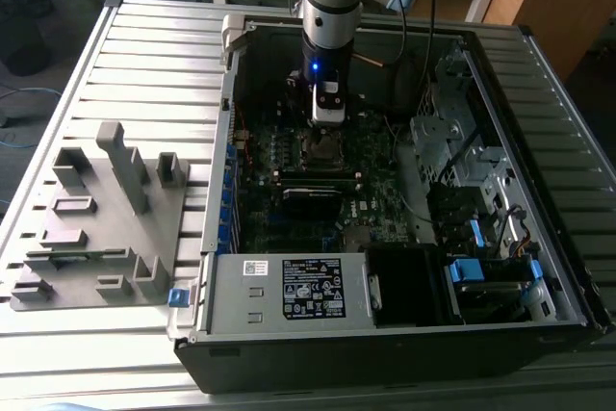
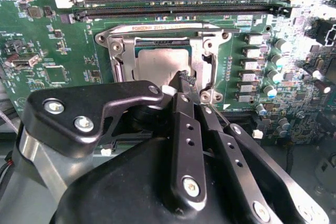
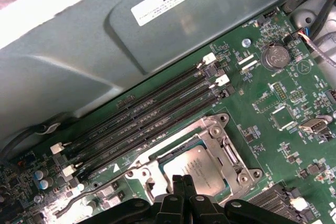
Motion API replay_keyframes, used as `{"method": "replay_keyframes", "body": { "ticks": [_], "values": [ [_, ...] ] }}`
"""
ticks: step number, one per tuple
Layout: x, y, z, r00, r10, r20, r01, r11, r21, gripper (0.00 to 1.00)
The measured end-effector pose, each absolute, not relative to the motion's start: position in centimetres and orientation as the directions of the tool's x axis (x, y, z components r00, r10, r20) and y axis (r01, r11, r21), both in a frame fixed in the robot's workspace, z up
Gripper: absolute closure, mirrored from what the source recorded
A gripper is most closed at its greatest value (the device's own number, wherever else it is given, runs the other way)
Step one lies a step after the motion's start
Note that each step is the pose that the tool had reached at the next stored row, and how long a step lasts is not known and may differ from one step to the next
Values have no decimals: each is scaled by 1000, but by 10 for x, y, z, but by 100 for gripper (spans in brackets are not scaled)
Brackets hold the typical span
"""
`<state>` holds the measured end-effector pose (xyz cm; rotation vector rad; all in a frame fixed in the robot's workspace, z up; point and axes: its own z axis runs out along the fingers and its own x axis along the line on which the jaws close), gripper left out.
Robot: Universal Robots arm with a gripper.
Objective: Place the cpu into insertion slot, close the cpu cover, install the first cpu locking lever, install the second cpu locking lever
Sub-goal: 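Close the cpu cover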
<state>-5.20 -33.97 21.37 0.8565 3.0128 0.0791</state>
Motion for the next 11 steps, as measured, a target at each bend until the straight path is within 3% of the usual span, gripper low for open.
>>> {"method": "replay_keyframes", "body": {
  "ticks": [11],
  "values": [
    [-52, -340, 214, -890, 455, 6, 455, 889, 51, 89]
  ]
}}
